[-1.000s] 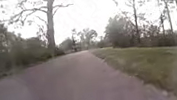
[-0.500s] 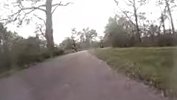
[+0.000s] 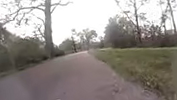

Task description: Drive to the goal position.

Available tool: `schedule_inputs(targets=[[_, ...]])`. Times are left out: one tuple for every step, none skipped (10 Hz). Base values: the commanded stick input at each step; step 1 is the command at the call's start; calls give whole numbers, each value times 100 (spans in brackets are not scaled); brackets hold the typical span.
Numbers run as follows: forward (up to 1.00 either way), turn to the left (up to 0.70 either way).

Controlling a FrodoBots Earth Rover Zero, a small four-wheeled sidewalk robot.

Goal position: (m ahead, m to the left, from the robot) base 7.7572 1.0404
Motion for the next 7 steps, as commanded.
schedule_inputs(targets=[[100,25],[100,0],[100,0],[100,0],[100,0],[100,0],[100,0]])
